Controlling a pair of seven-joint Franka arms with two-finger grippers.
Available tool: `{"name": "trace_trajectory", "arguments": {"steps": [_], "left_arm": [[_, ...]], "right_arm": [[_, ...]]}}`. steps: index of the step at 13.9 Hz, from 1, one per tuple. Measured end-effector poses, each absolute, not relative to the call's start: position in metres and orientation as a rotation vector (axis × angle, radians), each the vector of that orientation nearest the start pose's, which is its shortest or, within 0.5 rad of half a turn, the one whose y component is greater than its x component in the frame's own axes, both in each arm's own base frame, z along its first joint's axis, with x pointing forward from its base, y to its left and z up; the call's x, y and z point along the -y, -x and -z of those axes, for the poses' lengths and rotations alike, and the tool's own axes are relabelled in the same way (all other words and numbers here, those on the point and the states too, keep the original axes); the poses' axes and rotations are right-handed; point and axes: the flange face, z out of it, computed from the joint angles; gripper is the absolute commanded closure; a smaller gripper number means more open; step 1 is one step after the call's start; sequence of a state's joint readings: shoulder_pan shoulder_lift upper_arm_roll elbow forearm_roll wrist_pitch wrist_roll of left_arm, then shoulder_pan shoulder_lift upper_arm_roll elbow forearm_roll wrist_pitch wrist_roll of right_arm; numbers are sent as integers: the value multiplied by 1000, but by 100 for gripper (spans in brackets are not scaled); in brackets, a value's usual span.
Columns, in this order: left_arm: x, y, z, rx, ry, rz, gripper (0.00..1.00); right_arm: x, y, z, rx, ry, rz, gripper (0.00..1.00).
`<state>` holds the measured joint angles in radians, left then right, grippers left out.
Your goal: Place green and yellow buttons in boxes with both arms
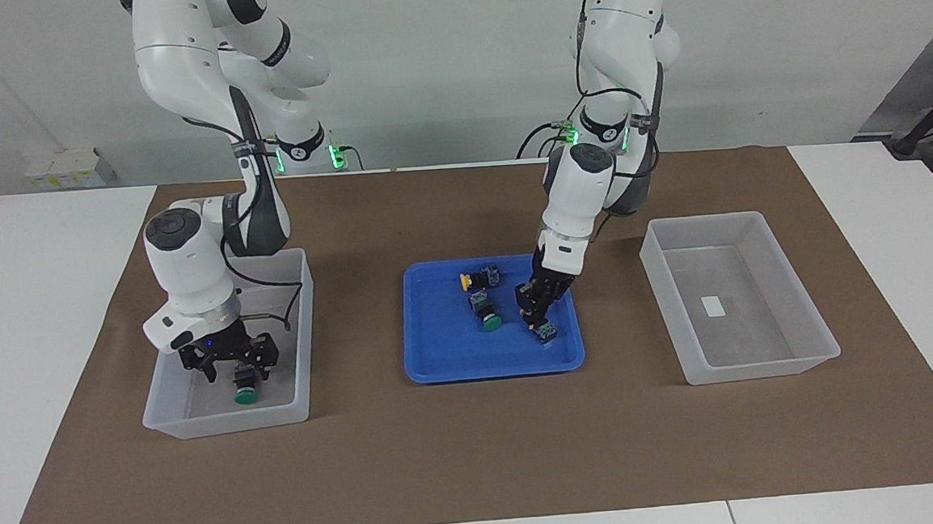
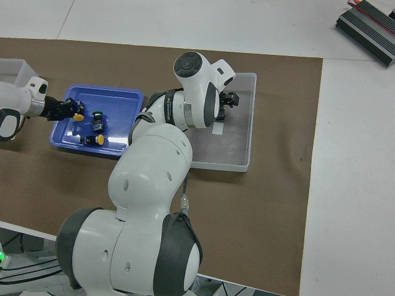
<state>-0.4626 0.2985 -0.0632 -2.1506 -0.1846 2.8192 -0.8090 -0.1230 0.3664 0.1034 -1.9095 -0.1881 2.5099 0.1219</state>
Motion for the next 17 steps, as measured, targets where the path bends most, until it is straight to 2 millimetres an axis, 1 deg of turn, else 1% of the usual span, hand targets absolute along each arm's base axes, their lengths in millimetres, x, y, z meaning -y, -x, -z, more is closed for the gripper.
{"name": "trace_trajectory", "arguments": {"steps": [1,2,3,4,6,7,9,10,11,12,13,15,17], "left_arm": [[293,-525,-300,769,3342,374,100],[295,-526,-302,763,3339,347,100],[297,-529,-308,755,3334,309,100],[300,-534,-320,746,3331,271,100],[301,-547,-354,733,3323,216,100],[296,-554,-375,710,3311,188,100],[274,-569,-415,633,3271,148,100],[257,-578,-432,582,3262,132,100],[235,-588,-446,522,3258,118,100],[207,-599,-459,450,3258,104,100],[180,-608,-467,382,3257,94,100],[119,-621,-473,245,3257,82,100],[59,-629,-471,137,3254,88,100]], "right_arm": [[11,-645,-342,-26,3196,397,0],[2,-643,-356,-31,3190,401,0],[-11,-641,-371,-43,3182,403,0],[-28,-638,-387,-57,3173,406,0],[-63,-634,-408,-84,3153,401,0],[-80,-634,-416,-89,3143,399,0],[-114,-631,-423,-90,3122,402,0],[-129,-629,-424,-93,3114,402,0],[-145,-626,-423,-93,3107,400,0],[-166,-622,-421,-91,3097,396,0],[-187,-618,-418,-96,3086,394,0],[-232,-613,-412,-113,3042,412,0],[-269,-610,-399,-86,3009,411,0]]}}
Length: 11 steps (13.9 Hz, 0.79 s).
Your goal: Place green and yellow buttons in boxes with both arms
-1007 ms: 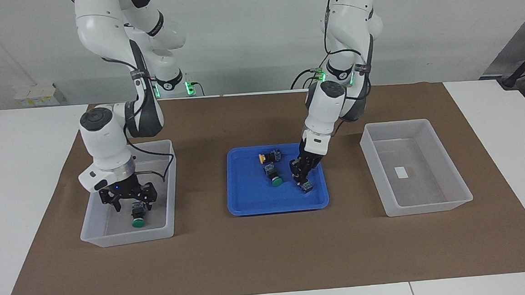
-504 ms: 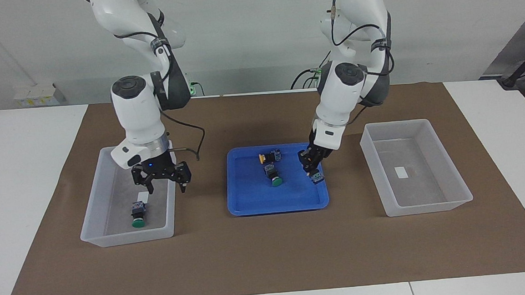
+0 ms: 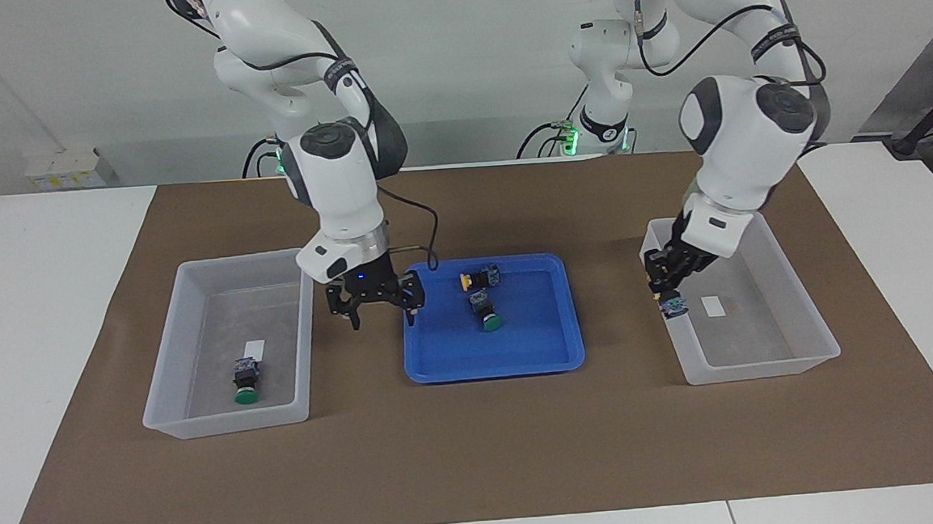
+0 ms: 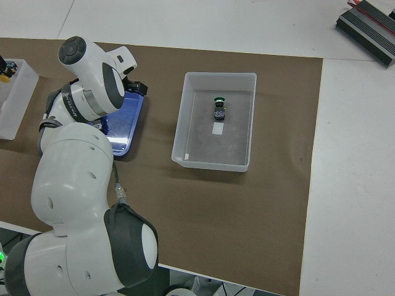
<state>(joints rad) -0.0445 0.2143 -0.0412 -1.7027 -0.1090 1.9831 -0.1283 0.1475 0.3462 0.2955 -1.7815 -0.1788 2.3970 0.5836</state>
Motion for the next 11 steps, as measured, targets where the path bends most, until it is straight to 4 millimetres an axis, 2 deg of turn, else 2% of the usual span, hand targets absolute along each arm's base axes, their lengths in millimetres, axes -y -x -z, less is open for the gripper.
{"name": "trace_trajectory", "arguments": {"steps": [2,3,4,5,8,11], "left_arm": [[14,-630,-463,40,3250,80,100],[1,-628,-457,4,3248,66,63],[-6,-625,-449,-14,3248,46,4],[-8,-621,-442,-22,3248,29,0],[-4,-618,-437,-51,3236,14,0],[4,-618,-448,-82,3226,43,0]], "right_arm": [[-304,-604,-377,-59,3000,370,0],[-325,-596,-364,-29,3008,353,0],[-345,-588,-352,-2,3020,361,0],[-361,-580,-341,-4,3024,376,0],[-390,-564,-325,22,3026,386,0],[-395,-559,-312,65,3027,395,0]]}}
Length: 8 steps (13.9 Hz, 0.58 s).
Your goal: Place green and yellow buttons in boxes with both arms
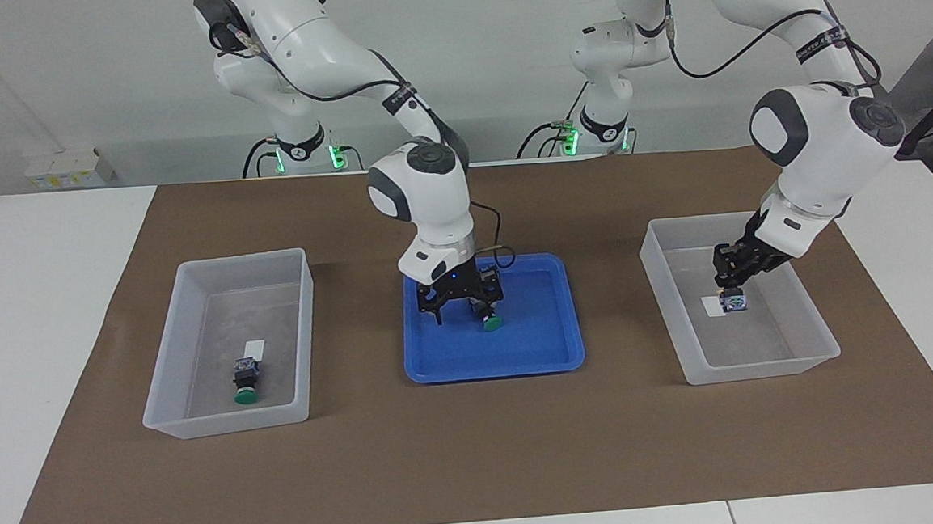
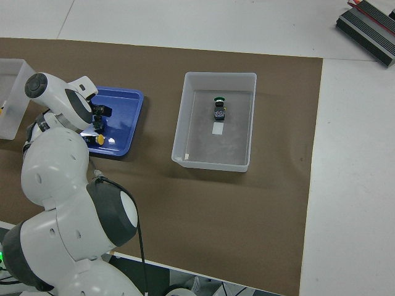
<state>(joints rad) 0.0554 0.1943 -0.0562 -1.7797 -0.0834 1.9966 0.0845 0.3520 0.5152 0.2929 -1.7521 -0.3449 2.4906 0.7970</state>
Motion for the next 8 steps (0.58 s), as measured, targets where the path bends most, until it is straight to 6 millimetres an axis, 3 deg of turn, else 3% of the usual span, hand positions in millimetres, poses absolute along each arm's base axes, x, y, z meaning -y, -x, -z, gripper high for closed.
{"name": "trace_trajectory", "arguments": {"steps": [1,2,5,7,8], "left_arm": [[6,-619,-452,-89,3226,57,0],[11,-621,-457,-91,3226,71,0],[41,-623,-466,-25,3231,93,0],[69,-621,-469,44,3235,92,0],[83,-619,-469,76,3237,87,0]], "right_arm": [[-395,-557,-306,79,3036,390,2],[-393,-553,-297,102,3052,382,16],[-389,-543,-280,142,3086,355,81],[-389,-544,-286,140,3083,368,100],[-386,-546,-288,132,3082,373,100]]}}
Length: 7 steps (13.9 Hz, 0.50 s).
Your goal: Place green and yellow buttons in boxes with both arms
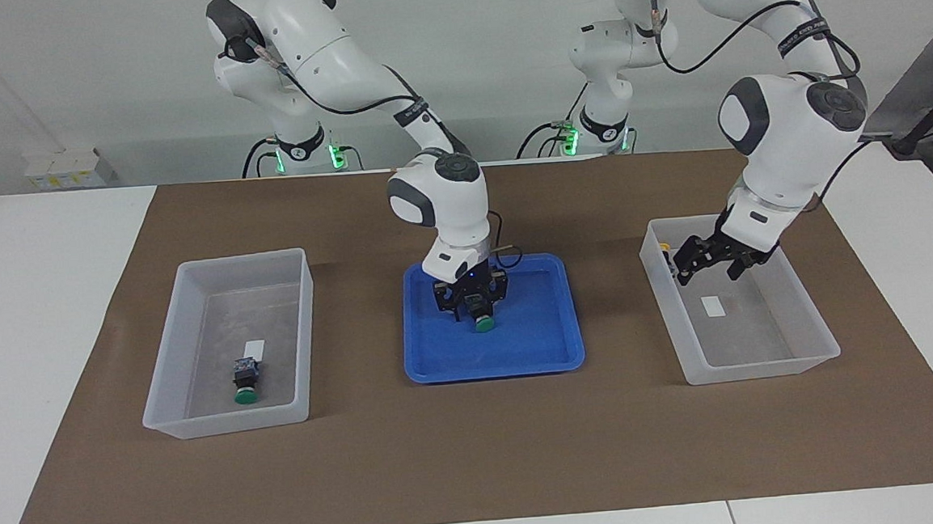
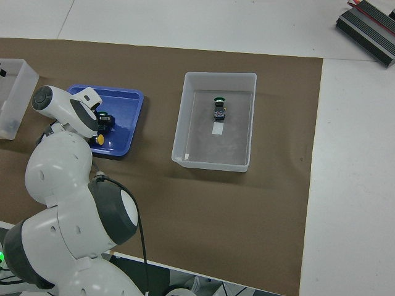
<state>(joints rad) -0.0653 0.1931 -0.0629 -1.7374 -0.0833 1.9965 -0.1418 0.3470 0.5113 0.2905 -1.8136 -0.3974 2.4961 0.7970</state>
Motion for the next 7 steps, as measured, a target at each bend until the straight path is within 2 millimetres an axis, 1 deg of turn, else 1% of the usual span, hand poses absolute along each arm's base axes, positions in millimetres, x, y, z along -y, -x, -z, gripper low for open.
{"name": "trace_trajectory", "arguments": {"steps": [2,3,5,7], "left_arm": [[110,-615,-467,164,3237,70,0],[126,-611,-464,239,3233,53,0],[158,-601,-456,442,3210,11,0],[190,-590,-445,747,3159,11,0]], "right_arm": [[-374,-555,-294,99,3082,389,100],[-363,-564,-303,65,3081,409,100],[-331,-582,-332,-23,3093,451,100],[-292,-596,-366,-125,3116,489,100]]}}
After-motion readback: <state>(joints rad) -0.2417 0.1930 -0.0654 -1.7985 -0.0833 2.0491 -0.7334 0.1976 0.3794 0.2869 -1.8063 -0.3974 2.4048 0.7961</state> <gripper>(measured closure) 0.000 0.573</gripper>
